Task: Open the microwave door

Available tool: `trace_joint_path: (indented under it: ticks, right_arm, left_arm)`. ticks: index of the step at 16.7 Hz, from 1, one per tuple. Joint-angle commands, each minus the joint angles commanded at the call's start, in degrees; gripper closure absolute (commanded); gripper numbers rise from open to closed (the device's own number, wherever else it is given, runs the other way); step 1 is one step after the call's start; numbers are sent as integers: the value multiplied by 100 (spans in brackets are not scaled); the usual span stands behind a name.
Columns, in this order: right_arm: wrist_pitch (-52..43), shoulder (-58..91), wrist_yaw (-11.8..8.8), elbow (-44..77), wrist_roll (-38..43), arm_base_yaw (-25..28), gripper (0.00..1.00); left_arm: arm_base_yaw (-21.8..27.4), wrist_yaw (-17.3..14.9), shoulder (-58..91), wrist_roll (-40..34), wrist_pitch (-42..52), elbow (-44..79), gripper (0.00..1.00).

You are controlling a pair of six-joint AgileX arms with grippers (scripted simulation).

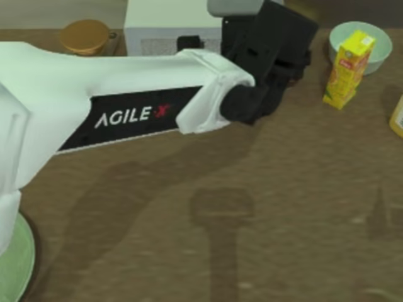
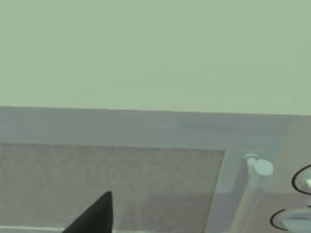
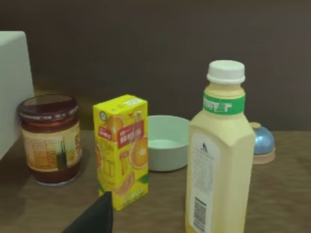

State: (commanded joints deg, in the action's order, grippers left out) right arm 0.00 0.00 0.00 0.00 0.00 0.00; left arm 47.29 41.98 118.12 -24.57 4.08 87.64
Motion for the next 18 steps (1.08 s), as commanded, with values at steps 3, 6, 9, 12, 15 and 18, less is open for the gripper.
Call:
trace_joint_path:
  ticks: [3,6,9,12,15,18]
  right_arm:
    - [0,0,0,0,0,0,0]
    - [0,0,0,0,0,0,0]
    - [0,0,0,0,0,0,0]
    - [0,0,0,0,0,0,0]
    - [0,0,0,0,0,0,0]
    - [0,0,0,0,0,0,0]
  left_arm:
    - [-266,-229,596,198,-186,526,0]
    - [-496,-429,1032,360,-333,920,0]
    - [-515,-446,1063,373,-345,950,0]
    - [-515,-446,1063,373,-345,950,15]
    - [-515,-446,1063,373,-345,950,38]
    - [-515,-446,1063,373,-345,950,60]
